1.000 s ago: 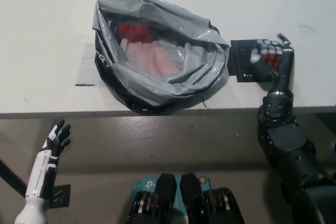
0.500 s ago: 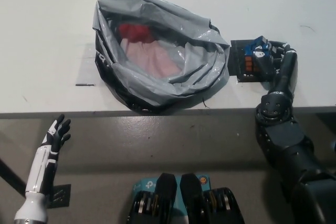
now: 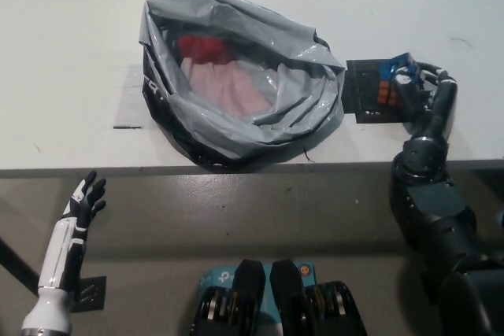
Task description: Use the right hand to pick up a rubix's cube and place it into a plastic bag and lift the bag
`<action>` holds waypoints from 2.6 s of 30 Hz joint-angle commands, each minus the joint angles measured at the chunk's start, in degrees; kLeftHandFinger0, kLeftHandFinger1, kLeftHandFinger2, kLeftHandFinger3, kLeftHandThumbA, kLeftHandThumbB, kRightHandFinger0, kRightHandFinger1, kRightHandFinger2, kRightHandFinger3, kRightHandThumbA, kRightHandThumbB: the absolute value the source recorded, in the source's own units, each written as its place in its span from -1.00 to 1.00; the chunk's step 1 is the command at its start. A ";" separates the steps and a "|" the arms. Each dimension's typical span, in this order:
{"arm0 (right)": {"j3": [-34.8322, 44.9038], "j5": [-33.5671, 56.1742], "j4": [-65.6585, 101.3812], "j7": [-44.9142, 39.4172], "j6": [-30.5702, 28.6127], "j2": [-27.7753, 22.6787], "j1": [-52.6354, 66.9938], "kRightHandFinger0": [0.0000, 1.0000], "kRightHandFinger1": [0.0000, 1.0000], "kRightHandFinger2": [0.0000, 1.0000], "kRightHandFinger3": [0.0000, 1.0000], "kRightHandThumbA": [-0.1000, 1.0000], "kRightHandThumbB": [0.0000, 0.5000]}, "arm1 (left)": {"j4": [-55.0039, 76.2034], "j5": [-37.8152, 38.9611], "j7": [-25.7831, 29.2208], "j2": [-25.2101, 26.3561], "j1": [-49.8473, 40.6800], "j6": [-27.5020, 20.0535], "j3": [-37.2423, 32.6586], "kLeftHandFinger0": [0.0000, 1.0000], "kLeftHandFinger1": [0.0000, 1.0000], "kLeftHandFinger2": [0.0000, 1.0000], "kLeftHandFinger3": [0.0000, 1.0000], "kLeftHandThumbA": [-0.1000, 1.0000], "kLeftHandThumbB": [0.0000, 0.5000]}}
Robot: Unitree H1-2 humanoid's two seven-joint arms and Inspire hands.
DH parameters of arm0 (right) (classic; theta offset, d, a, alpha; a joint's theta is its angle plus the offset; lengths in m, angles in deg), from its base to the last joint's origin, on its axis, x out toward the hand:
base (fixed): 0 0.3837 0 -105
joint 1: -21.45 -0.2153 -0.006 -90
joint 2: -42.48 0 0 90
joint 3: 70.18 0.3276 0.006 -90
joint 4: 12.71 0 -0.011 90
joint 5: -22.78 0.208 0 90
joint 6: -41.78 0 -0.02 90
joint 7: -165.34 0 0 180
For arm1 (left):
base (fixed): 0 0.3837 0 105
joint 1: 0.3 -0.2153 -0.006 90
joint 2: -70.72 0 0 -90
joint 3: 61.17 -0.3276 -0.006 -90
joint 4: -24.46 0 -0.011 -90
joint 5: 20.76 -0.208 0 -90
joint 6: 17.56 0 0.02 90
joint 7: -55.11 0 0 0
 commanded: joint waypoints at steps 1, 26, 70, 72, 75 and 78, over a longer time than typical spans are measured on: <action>10.94 19.59 5.77 -14.53 -1.98 0.75 -4.95 -1.00 -0.47 0.56 0.67 -1.00 -0.44 | 0.60 0.03 0.05 0.74 1.23 -2.29 0.64 1.00 1.00 1.00 1.00 1.00 -0.42; 29.69 46.05 22.38 -23.78 24.41 3.56 -7.82 -1.00 -0.40 0.43 1.00 -1.00 -0.70 | 0.79 -0.11 0.45 0.53 0.68 -1.67 0.81 1.00 1.00 1.00 1.00 1.00 -0.49; -1.30 32.31 30.37 -21.51 26.27 11.12 -7.27 -1.00 -0.21 0.78 0.94 -1.00 -0.52 | 0.83 -0.45 -0.15 0.71 1.66 -0.84 0.12 1.00 1.00 1.00 1.00 1.00 -0.44; -2.57 30.52 26.52 -22.30 23.91 10.92 -8.16 -1.00 -0.18 0.78 0.77 -1.00 -0.50 | 0.88 -0.18 -0.23 0.64 1.71 -0.57 0.13 1.00 1.00 1.00 1.00 1.00 -0.44; -3.75 28.46 21.64 -22.23 20.84 11.02 -9.58 -1.00 -0.21 0.67 0.70 -1.00 -0.40 | 0.88 -0.05 -0.34 0.59 1.74 -0.51 0.07 1.00 1.00 1.00 1.00 1.00 -0.43; -5.19 26.18 16.36 -22.09 17.44 11.04 -11.65 -1.00 -0.26 0.59 0.63 -1.00 -0.38 | 1.16 -0.24 -0.34 0.68 1.90 -0.20 0.02 1.00 1.00 1.00 1.00 1.00 -0.45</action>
